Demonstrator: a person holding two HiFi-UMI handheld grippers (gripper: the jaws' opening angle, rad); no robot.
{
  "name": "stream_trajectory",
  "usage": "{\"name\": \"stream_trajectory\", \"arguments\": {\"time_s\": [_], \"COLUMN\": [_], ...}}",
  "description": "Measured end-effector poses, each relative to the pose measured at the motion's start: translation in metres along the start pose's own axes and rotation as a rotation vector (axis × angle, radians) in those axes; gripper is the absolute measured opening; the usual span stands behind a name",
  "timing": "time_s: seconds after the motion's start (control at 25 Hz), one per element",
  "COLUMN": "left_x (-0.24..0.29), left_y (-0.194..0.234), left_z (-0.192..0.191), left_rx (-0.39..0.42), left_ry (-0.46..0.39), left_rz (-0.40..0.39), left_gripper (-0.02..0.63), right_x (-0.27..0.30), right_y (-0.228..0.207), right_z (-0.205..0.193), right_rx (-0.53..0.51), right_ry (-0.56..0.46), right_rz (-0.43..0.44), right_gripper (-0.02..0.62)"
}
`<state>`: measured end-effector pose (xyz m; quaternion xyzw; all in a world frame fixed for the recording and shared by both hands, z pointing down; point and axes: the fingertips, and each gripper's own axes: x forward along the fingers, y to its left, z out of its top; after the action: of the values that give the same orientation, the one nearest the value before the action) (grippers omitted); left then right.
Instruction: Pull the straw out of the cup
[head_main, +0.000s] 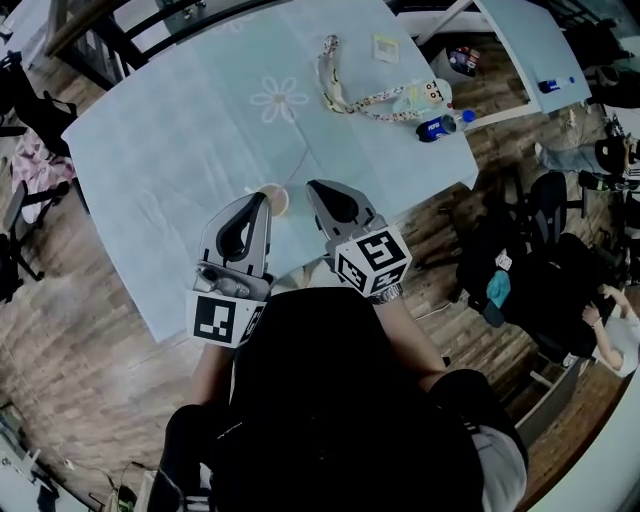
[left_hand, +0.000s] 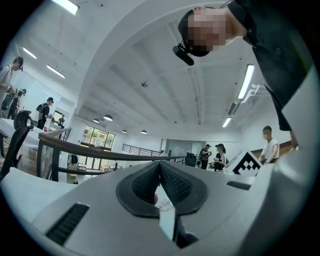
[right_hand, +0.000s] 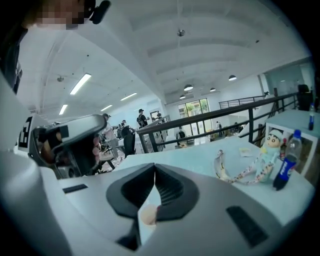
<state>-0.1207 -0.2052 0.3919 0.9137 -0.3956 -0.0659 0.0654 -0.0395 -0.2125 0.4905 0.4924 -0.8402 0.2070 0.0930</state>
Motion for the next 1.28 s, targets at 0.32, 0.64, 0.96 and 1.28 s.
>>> {"name": "stream_trajectory", "arguments": {"time_s": [0.32,0.64,0.96,1.28], "left_x": [0.011,0.016,0.026,0.03], "left_y": [0.0,0.003,0.014,0.026], "left_z": [-0.006,-0.002,-0.011,-0.02], "left_rx": [0.003,-0.011,-0.004,-0.013], "left_ry": [0.014,0.002,0.047,0.077], "left_rz": [0.019,0.067,0.104,0.121], "left_gripper": [0.014,0.014,0.014,0.014], "right_x": [0.028,0.058,0.085,0.101], "right_y": [-0.03,-0.043,-0.047,-0.048], "right_z": [-0.051,-0.1,-0.121,-0.133], "right_rx": [0.1,0.2,0.217,0.226], "right_ry": [0.107,0.219,0.291,0.333], "right_rz": [0.016,0.069,0.103,0.106], "right_gripper": [0.034,0.114,0.135,0.133]}}
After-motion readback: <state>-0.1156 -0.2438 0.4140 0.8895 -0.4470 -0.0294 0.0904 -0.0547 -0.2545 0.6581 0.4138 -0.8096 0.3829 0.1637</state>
